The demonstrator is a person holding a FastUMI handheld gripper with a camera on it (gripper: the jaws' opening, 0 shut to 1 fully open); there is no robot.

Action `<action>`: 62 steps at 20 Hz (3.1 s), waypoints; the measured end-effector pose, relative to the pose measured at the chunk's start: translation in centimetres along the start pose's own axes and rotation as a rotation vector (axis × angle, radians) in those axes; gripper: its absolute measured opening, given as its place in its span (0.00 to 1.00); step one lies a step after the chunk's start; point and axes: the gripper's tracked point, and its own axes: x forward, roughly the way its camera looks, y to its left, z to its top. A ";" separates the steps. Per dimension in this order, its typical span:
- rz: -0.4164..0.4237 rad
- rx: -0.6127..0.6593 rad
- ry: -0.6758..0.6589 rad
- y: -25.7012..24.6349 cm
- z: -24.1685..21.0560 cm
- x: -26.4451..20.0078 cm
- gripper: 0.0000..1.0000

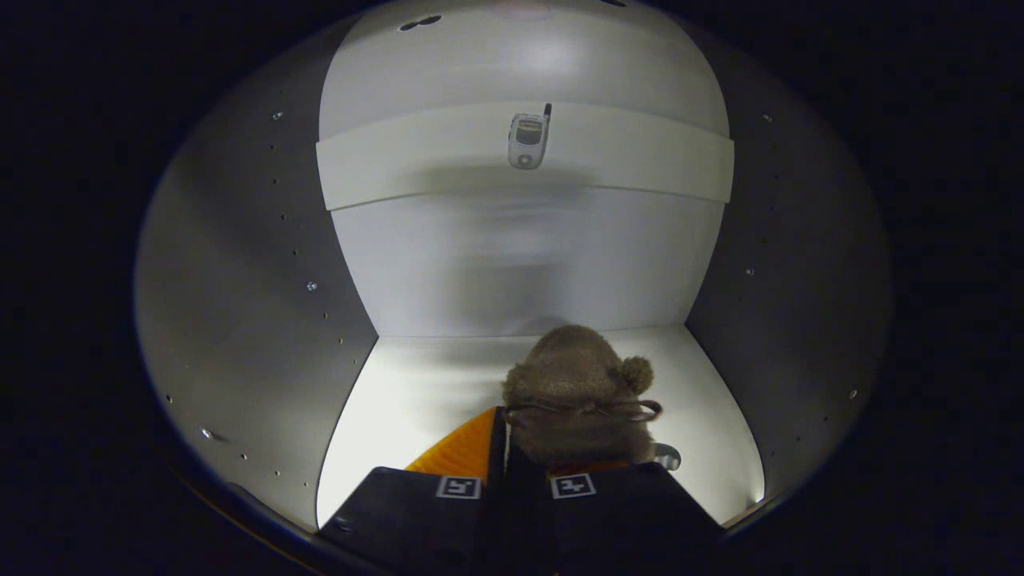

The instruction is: Open the shoe cabinet door, grab the shoes and put them into the shoe cabinet, then close the shoe cabinet door.

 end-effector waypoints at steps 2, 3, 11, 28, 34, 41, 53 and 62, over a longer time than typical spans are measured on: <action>-0.009 -0.007 0.012 -0.1 -0.6 -0.6 0.38; -0.014 -0.002 0.013 -0.1 -0.8 -0.9 0.49; 0.001 0.020 -0.119 0.5 -0.1 -7.0 0.97; 0.093 -0.021 -0.440 -1.6 -0.3 -36.4 1.00; 0.123 -0.034 -0.489 -4.8 -3.6 -47.0 0.98; 0.162 -0.072 -0.451 -10.4 -9.9 -54.6 0.98; -0.163 0.060 -0.521 -27.6 -11.5 -58.2 0.98; -0.163 0.105 -0.500 -34.8 -8.3 -50.3 0.98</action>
